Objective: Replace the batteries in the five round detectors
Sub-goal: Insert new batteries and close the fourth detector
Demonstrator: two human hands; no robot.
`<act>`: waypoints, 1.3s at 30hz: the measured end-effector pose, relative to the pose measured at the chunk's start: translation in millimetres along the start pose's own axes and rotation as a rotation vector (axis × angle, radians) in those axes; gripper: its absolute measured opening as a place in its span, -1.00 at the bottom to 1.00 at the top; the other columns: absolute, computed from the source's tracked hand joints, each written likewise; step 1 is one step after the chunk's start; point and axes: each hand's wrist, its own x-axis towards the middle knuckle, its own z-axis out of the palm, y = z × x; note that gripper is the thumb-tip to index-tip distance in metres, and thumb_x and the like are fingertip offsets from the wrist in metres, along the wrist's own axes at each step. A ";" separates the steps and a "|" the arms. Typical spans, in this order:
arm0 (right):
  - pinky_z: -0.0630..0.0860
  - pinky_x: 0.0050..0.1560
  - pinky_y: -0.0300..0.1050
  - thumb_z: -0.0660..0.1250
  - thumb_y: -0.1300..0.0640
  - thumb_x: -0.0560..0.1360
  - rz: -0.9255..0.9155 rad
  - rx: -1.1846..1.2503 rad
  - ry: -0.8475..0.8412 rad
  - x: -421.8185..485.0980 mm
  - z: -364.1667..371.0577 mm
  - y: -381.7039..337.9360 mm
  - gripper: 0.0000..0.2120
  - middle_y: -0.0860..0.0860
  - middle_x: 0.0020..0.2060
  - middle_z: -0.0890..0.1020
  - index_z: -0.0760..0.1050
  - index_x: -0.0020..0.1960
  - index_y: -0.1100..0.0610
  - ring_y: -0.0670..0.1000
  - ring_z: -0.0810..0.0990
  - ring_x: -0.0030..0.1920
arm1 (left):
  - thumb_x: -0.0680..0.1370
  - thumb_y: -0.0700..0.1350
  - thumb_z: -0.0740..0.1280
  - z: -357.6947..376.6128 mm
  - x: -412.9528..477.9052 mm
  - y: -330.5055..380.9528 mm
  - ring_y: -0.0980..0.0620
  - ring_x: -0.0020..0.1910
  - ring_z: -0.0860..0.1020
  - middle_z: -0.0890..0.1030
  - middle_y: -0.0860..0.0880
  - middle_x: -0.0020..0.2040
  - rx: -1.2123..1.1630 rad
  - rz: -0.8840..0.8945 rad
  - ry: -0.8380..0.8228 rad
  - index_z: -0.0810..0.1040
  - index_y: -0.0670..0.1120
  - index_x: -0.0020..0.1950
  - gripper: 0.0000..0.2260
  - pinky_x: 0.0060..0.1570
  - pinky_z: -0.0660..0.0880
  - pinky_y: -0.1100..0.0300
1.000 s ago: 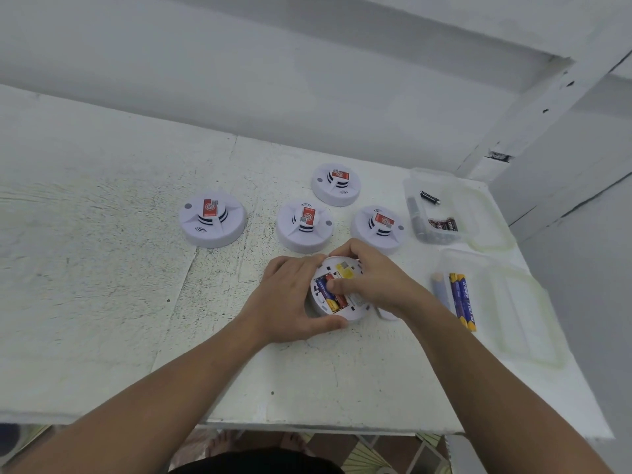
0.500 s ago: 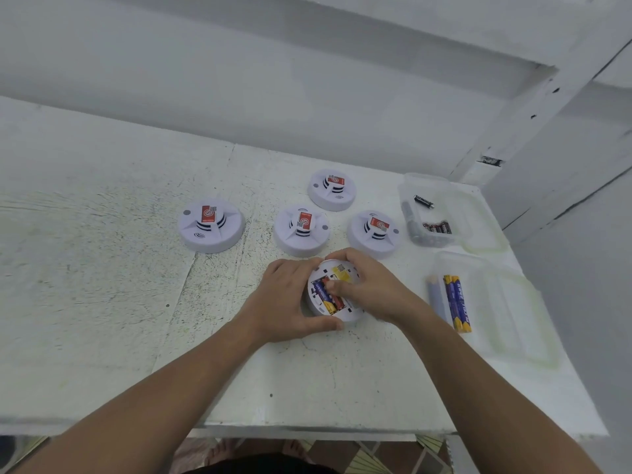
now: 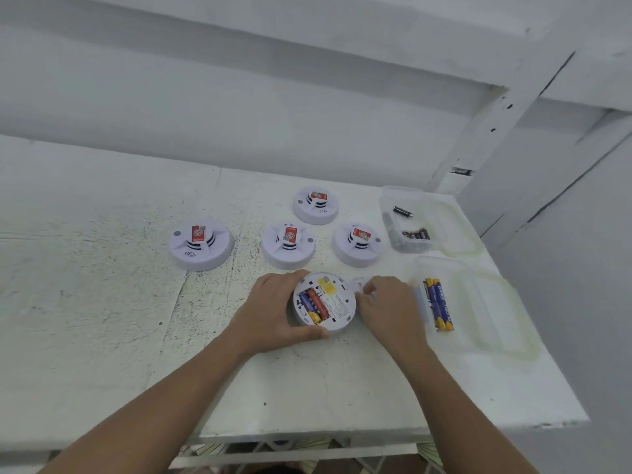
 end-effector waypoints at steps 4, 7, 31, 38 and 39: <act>0.44 -0.09 -0.13 0.30 0.03 0.49 0.029 -0.049 0.003 -10.9 4.3 4.0 -0.81 0.02 -0.11 0.59 0.55 -0.07 0.15 0.01 0.50 -0.08 | 0.27 0.44 0.37 -1.4 0.6 0.0 0.23 0.06 0.49 0.56 0.24 0.05 -0.034 0.010 0.001 0.44 0.14 0.23 -0.36 0.18 0.38 0.08; 0.42 -0.09 -0.15 0.34 0.04 0.49 0.042 -0.011 -0.019 -13.6 3.0 5.2 -0.82 0.02 -0.09 0.57 0.53 -0.07 0.15 0.01 0.49 -0.06 | 0.26 0.43 0.39 -1.3 1.4 -1.6 0.19 0.05 0.52 0.57 0.23 0.04 -0.047 0.011 -0.013 0.45 0.14 0.22 -0.36 0.12 0.43 0.04; 0.39 0.18 -0.18 0.26 0.23 0.55 -0.440 0.057 -0.585 14.2 -49.9 -24.0 -0.62 -0.13 0.23 0.48 0.35 0.35 0.08 -0.08 0.43 0.19 | 0.16 0.39 0.47 -3.7 0.8 1.4 0.19 -0.05 0.53 0.58 0.21 -0.03 -0.073 0.018 -0.012 0.46 0.12 0.18 -0.32 0.08 0.44 0.09; 0.47 0.12 0.10 0.23 0.31 0.53 -0.546 -0.103 -0.691 21.2 -44.6 -30.5 -0.52 -0.06 0.16 0.49 0.31 0.40 0.01 0.09 0.49 0.16 | 0.15 0.34 0.53 -4.8 1.9 0.5 0.19 -0.03 0.54 0.59 0.22 -0.02 -0.089 0.033 -0.006 0.48 0.12 0.22 -0.29 0.04 0.46 0.11; 0.46 0.13 0.10 0.24 0.31 0.53 -0.553 -0.107 -0.696 22.0 -44.3 -30.2 -0.54 -0.06 0.15 0.49 0.33 0.38 0.01 0.10 0.49 0.18 | 0.15 0.34 0.53 -5.1 2.7 0.4 0.18 -0.04 0.54 0.59 0.22 -0.03 -0.093 0.034 -0.008 0.48 0.12 0.21 -0.30 0.02 0.46 0.11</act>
